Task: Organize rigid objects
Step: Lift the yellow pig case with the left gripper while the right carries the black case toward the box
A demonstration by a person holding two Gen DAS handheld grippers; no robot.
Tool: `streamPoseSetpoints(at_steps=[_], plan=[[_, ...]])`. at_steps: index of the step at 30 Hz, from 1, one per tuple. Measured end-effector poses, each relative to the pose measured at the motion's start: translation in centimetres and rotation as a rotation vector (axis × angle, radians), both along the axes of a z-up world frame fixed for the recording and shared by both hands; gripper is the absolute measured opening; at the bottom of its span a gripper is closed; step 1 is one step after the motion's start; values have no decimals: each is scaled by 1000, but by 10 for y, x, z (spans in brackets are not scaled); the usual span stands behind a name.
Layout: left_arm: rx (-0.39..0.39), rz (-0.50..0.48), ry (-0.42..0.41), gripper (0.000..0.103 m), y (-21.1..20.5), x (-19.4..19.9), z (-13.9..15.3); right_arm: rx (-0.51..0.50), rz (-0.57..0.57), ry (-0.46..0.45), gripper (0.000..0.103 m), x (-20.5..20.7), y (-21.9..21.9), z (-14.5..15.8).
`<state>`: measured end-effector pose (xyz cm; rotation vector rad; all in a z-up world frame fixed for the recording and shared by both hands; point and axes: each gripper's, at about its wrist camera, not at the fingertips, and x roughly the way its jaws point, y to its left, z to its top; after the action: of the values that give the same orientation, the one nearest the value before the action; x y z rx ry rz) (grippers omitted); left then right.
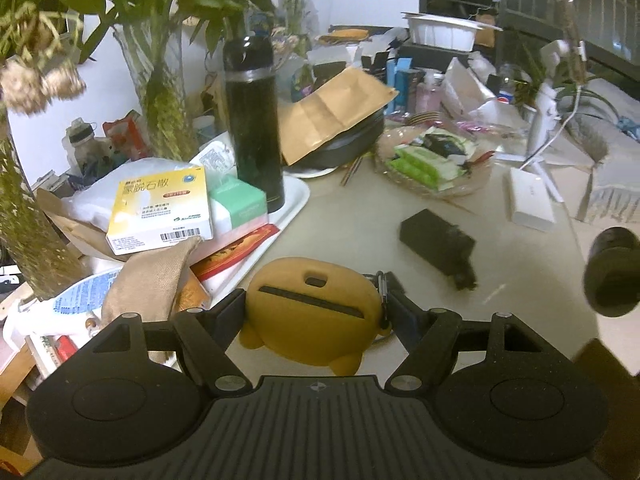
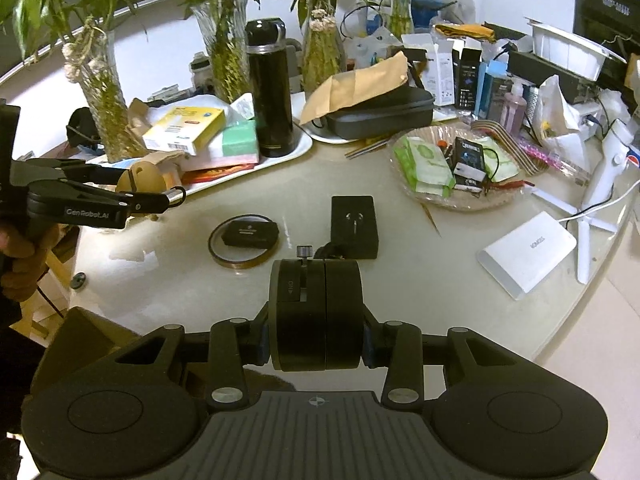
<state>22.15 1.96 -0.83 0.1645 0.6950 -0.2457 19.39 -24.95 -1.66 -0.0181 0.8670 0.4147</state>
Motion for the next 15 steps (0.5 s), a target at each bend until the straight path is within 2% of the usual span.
streamPoseSetpoints(at_steps=[15], plan=[[-32, -43, -6, 75, -9, -66, 32, 36, 12, 4, 43, -32, 1, 19]])
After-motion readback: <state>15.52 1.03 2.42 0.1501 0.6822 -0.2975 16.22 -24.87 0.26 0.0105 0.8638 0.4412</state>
